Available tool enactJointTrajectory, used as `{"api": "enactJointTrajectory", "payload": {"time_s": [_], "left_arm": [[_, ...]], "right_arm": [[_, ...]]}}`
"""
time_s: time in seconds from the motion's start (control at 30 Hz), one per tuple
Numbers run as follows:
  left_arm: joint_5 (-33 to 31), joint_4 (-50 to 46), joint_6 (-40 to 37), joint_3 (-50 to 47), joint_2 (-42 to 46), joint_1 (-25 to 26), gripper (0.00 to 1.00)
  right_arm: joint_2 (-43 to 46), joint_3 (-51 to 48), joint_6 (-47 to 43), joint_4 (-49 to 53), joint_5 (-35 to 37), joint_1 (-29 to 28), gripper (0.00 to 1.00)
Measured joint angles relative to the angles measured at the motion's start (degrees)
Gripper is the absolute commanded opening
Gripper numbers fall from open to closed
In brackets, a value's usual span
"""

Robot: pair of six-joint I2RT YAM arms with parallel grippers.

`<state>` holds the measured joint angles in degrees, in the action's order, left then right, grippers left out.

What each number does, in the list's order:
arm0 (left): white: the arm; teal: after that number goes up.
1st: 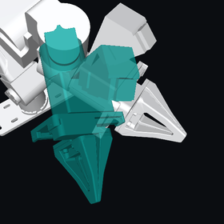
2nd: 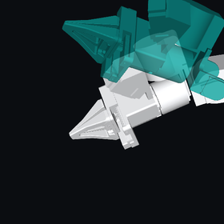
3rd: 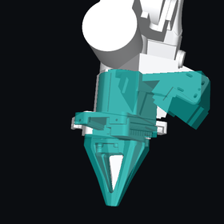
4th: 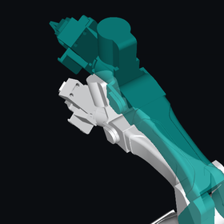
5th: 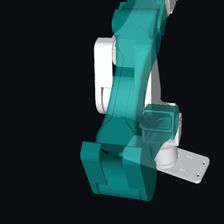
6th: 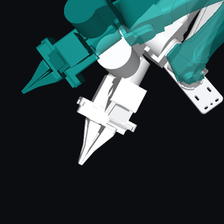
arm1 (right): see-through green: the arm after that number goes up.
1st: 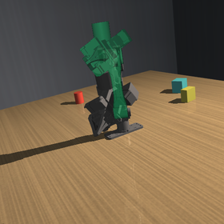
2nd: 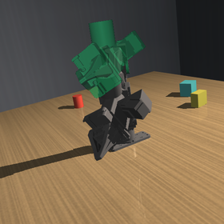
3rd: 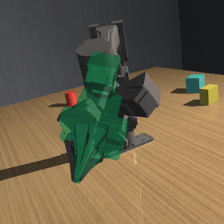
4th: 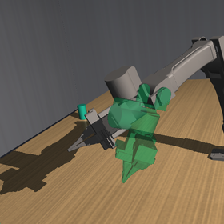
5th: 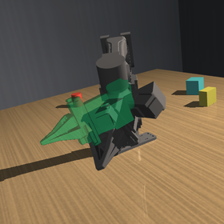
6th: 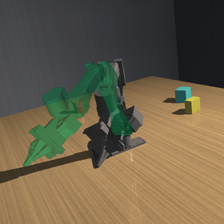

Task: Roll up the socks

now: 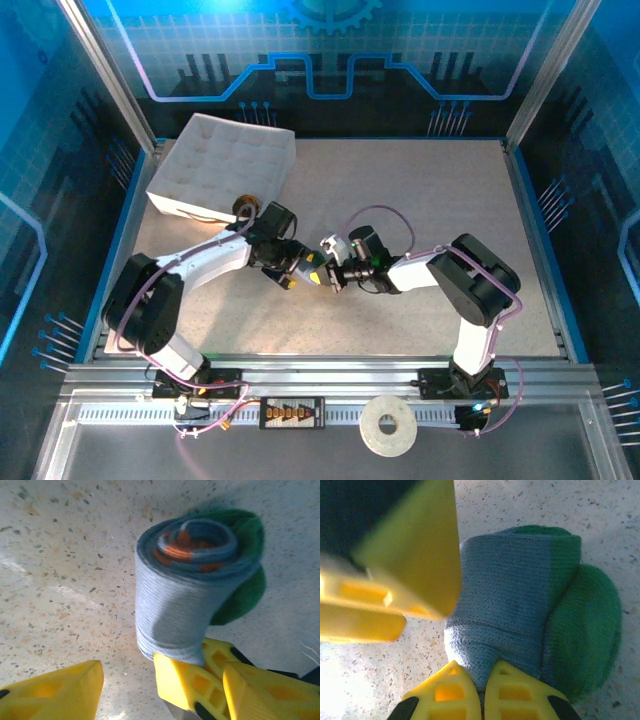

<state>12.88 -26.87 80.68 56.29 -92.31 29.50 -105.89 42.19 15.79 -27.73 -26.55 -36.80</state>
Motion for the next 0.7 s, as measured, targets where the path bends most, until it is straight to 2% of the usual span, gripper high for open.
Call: {"api": "enactJointTrajectory", "payload": {"time_s": [0.17,0.3,0.57,0.7], "left_arm": [[-0.48,0.04,-0.26,1.9,-4.63,1.07,0.62],[-2.62,-0.31,-1.44,4.81,-7.15,1.11,0.56],[-4.13,-2.54,-2.97,7.76,-11.15,1.11,0.1],[-4.26,-3.69,-2.69,7.26,-10.27,1.22,0.06]], "right_arm": [[-1.81,0.92,3.39,-0.17,-5.68,2.73,0.0],[-2.36,1.92,3.78,1.33,-7.56,3.39,0.0],[-2.34,4.15,1.53,6.32,-8.04,3.48,0.0],[-1.99,6.32,-3.15,11.19,-7.85,2.6,0.0]]}}
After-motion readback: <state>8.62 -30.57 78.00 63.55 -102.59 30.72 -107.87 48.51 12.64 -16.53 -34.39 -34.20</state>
